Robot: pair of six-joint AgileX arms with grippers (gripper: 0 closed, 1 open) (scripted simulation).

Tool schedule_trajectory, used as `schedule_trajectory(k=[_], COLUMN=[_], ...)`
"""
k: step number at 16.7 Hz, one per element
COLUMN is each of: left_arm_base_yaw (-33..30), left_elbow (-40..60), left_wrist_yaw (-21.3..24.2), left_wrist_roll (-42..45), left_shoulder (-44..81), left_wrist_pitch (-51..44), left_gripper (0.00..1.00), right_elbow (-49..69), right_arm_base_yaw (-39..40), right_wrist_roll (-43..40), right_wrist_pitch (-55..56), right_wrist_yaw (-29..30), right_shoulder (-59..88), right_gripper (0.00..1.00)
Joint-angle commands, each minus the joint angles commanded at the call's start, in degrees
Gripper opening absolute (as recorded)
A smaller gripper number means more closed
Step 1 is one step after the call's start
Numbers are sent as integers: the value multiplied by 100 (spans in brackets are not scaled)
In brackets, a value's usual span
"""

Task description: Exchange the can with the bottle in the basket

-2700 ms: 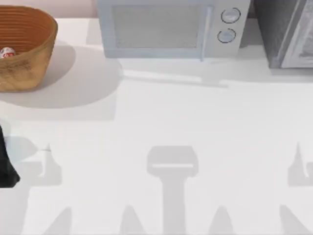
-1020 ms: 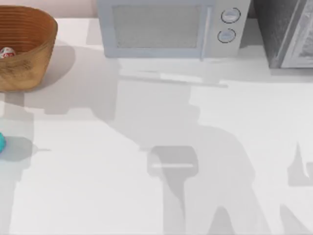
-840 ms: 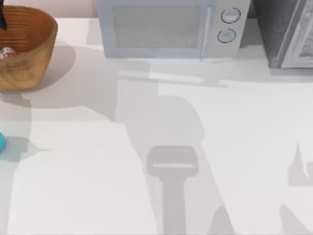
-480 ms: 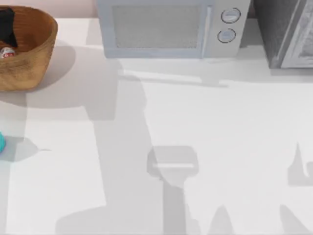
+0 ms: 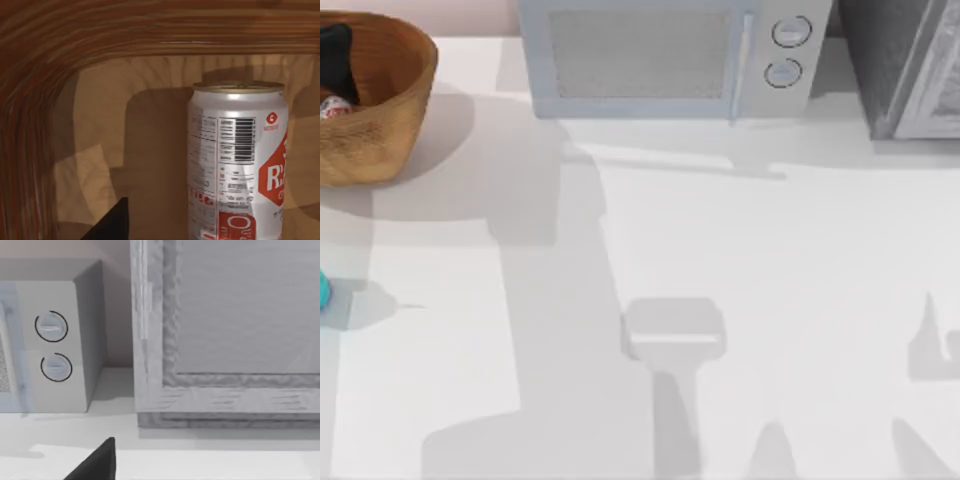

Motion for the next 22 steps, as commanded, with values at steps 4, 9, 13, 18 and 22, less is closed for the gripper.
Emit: schedule_trajectory(k=[4,9,13,18,22], left_arm_base_yaw=[-10,-100,-126,-126,-126], left_elbow=[-308,-1039,-1256,-1256,-1256], left_wrist_yaw=[-9,-21,-25,-25,-25], left_wrist_roll=[-65,-156,-184,-184,-184], left_shoulder=[32,58,67,67,67], left_wrist_pitch=[286,1071,1303,1303,1303], left_gripper=[100,100,100,77,47], right_elbow=[0,0,0,0,0], right_arm_base_yaw=[0,0,0,0,0], right_wrist_roll=[0,0,0,0,0], right_wrist_pitch=[0,0,0,0,0], right_wrist_yaw=[0,0,0,0,0], right_shoulder=[0,0,0,0,0], right_gripper=[100,100,100,100,100])
